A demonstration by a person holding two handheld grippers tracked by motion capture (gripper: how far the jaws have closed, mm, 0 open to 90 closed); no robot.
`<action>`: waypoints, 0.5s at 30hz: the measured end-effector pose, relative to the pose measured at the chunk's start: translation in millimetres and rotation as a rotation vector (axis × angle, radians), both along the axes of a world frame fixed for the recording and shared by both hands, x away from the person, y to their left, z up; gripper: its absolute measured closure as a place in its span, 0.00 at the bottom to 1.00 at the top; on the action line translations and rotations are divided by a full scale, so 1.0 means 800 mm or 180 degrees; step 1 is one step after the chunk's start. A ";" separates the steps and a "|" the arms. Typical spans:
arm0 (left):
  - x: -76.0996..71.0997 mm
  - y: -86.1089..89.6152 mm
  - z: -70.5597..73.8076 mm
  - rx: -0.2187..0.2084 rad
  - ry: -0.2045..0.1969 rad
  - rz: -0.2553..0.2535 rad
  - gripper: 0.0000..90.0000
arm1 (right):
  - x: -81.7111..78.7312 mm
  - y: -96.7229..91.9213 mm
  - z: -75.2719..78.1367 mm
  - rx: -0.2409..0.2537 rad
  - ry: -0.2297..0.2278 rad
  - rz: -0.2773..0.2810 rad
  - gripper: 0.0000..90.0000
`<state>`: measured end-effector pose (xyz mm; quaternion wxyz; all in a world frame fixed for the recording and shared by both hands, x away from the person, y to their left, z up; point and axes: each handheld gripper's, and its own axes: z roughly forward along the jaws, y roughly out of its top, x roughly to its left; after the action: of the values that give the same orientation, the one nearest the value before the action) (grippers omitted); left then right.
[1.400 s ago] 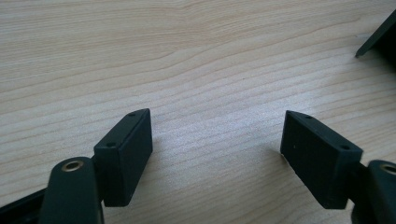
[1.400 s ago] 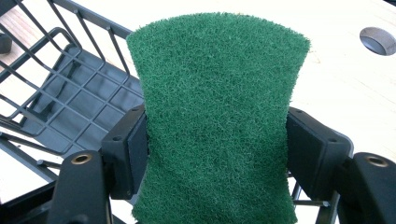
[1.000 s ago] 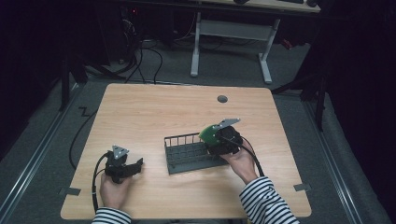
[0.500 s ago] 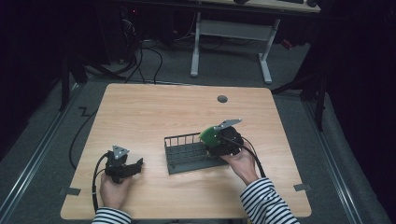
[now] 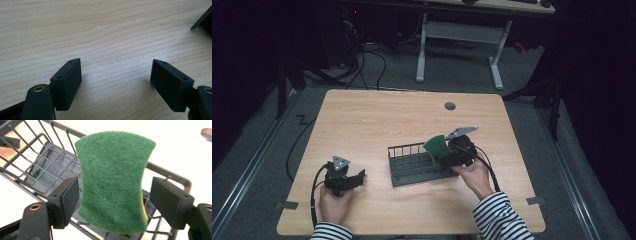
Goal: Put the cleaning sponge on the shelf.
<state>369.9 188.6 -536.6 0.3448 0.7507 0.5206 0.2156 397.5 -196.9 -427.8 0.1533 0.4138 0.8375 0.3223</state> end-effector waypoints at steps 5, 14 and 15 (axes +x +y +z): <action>0.000 0.000 0.000 0.0002 0.0000 0.0000 0.28 | -0.008 -0.021 0.011 0.0102 -0.0084 -0.0084 0.29; 0.000 -0.001 0.000 0.0018 0.0002 -0.0002 0.28 | -0.029 -0.080 0.015 0.0365 -0.0171 -0.0375 0.35; 0.000 -0.001 0.000 0.0018 0.0002 -0.0001 0.28 | -0.031 -0.086 0.015 0.0403 -0.0163 -0.0409 0.35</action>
<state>369.8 188.1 -536.5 0.3425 0.7519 0.5200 0.2167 372.8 -265.4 -416.1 0.1686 0.4671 0.7830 0.3746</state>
